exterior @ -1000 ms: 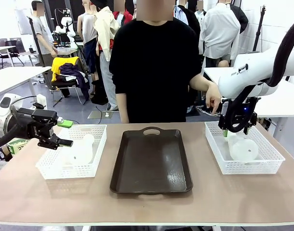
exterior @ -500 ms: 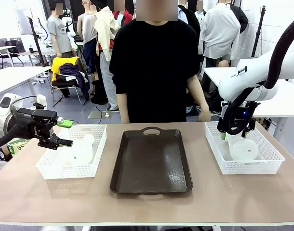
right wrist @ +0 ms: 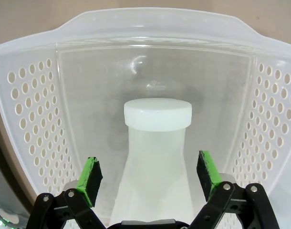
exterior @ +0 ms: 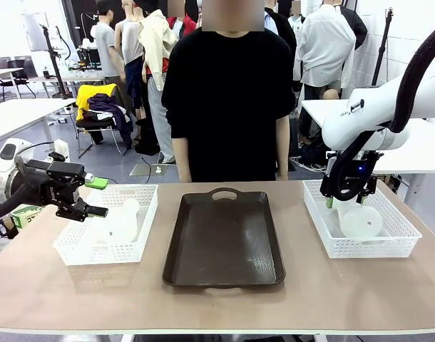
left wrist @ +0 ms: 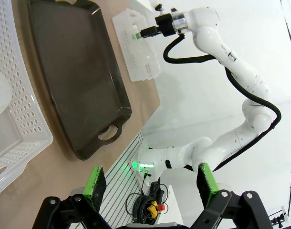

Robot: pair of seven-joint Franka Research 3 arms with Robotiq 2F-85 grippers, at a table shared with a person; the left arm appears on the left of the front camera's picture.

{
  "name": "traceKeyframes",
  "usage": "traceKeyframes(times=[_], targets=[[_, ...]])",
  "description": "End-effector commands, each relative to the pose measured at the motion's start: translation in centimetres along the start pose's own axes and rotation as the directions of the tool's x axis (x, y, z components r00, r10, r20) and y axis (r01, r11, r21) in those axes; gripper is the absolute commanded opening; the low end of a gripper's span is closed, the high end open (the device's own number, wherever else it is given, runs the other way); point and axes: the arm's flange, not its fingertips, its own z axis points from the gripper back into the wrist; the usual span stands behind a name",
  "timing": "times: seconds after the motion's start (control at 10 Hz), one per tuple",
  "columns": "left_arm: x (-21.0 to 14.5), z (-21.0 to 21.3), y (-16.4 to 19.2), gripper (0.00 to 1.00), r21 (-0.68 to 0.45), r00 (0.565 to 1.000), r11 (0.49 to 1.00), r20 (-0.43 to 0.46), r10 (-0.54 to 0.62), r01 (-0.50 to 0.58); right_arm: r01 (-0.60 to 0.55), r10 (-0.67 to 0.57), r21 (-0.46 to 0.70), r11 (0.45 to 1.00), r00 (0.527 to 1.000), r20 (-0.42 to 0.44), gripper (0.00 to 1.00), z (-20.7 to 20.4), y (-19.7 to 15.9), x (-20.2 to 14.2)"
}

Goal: Prepare the laboratory tools.
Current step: Pick up the Big flask that the person points to.

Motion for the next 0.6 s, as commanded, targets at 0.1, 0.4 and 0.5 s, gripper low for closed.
traceKeyframes(times=[0.1,0.4,0.5], targets=[[-0.10,-0.10,0.11,1.00,-0.022,1.000,0.999,0.021,-0.023,0.024,0.010,-0.010,-0.030,0.999,1.000,0.002,0.95,-0.11,-0.12,0.72],[-0.10,-0.10,0.11,1.00,-0.022,1.000,0.999,0.021,-0.023,0.024,0.019,-0.018,-0.047,0.999,1.000,0.007,0.44,-0.05,-0.33,0.94],[-0.10,-0.10,0.11,1.00,-0.022,1.000,0.999,0.021,-0.023,0.024,0.025,-0.025,-0.047,0.999,1.000,0.015,0.27,0.09,-0.49,1.18]])
